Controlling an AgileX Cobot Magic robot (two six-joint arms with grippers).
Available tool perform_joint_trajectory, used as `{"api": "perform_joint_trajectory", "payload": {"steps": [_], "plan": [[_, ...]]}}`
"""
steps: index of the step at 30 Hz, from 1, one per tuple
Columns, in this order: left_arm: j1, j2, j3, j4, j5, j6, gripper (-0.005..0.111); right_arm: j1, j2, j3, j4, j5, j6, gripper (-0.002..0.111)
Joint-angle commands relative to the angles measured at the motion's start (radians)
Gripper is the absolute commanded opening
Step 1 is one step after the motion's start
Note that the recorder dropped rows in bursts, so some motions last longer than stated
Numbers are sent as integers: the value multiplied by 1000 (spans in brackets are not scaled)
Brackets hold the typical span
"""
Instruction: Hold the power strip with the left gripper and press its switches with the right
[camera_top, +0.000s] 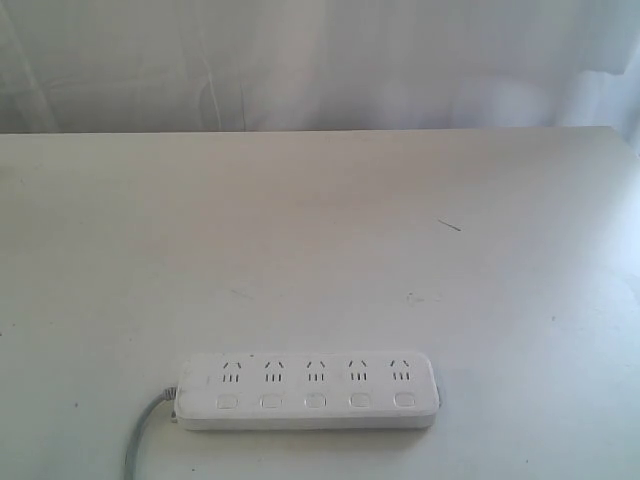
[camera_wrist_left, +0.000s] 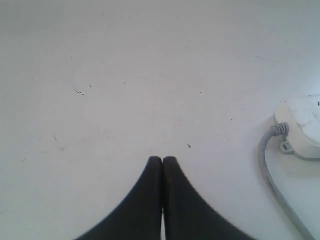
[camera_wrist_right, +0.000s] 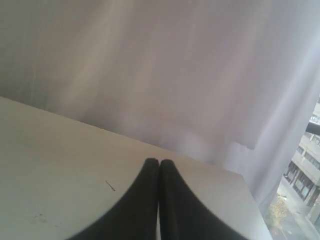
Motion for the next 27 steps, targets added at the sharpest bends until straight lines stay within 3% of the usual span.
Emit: {"api": "perform_joint_trajectory", "payload": {"steps": [1,8,16,23,27], "plan": [[2,-4,3,0,5,1,0,-4,-4,5,176,66,-131,0],[2,-4,3,0,5,1,0,-4,-4,5,761,303,-488,0],[2,-4,3,0,5,1,0,-4,-4,5,783,302,-563,0],[2,-4,3,7,5,3,0,-2,-4,5,792,290,-751,0],[2,-4,3,7,5,3,0,-2,-4,5,910,191,-903,0]]}}
